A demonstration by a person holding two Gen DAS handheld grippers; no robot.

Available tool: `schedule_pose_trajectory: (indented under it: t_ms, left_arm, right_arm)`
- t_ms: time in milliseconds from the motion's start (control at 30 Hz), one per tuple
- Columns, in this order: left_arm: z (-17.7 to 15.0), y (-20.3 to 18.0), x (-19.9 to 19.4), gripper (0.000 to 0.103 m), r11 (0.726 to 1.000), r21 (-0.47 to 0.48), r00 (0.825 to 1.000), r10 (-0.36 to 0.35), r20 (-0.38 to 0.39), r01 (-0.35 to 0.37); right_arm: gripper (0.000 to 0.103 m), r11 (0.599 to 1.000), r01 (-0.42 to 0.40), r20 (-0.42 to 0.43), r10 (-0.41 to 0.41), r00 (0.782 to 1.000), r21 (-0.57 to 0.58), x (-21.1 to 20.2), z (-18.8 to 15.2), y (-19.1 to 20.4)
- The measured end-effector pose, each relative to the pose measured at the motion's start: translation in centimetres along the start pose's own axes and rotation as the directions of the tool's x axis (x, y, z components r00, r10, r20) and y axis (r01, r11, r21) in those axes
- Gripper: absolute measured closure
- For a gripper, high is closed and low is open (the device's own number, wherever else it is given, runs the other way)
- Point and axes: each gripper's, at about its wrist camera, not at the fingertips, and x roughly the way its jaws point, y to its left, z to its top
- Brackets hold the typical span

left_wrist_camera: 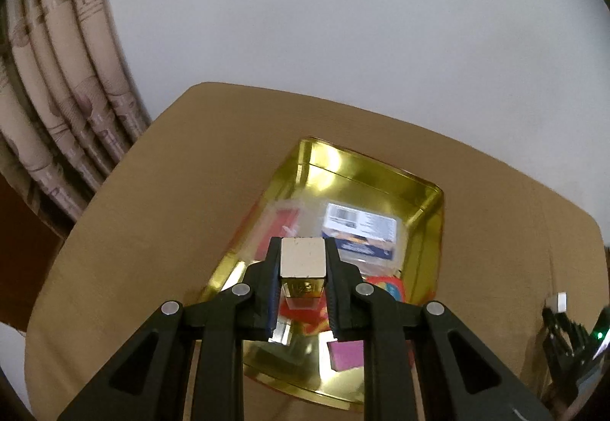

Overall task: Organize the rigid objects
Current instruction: 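Carry the lipstick over the tin and lower it inside with the left tool, then open the left tool to release the lipstick and withdraw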

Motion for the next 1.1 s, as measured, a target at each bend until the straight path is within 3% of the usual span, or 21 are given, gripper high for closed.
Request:
schedule_pose_trajectory:
  t_ms: [167, 267, 433, 800, 933, 1067, 1100]
  left_arm:
    - [0.1, 1.2, 0.6, 0.086, 0.997, 0.025, 0.998, 0.067, -0.017, -0.067]
    - [-0.2, 1.7, 1.4, 0.086, 0.998, 0.021, 0.997, 0.061, -0.048, -0.060]
    - [-0.7, 1.9, 2.7, 0.086, 0.993, 0.042, 0.992, 0.113, -0.053, -0.111]
    - [-1.0, 2.4, 4.0, 0.085, 0.991, 0.027, 0.990, 0.132, -0.056, -0.130]
    - [-1.0, 1.8, 3.9, 0.076, 0.991, 0.045, 0.991, 0.126, -0.046, -0.124]
    - [-0.9, 0.4, 3.2, 0.037, 0.979, 0.106, 0.985, 0.173, 0.009, -0.173]
    - [-0.8, 0.0, 3.1, 0.035, 0.977, 0.119, 0.984, 0.177, 0.020, -0.178]
  right_arm:
    - [0.072, 1.000, 0.002, 0.000, -0.002, 1.000, -0.002, 0.0, 0.0, 0.0]
    - [0.072, 1.000, 0.002, 0.001, -0.002, 1.000, -0.005, -0.1, 0.0, 0.1]
    - [0.072, 1.000, 0.003, 0.001, -0.003, 1.000, -0.007, -0.2, 0.1, 0.2]
    - [0.072, 1.000, 0.005, 0.001, -0.005, 1.000, -0.009, -0.2, 0.1, 0.3]
    - [0.072, 1.000, 0.007, 0.001, -0.007, 1.000, -0.010, -0.2, 0.1, 0.3]
    - [0.072, 1.000, 0.008, 0.000, -0.008, 1.000, -0.010, -0.3, 0.1, 0.2]
    - [0.072, 1.000, 0.009, 0.000, -0.009, 1.000, -0.011, -0.3, 0.1, 0.2]
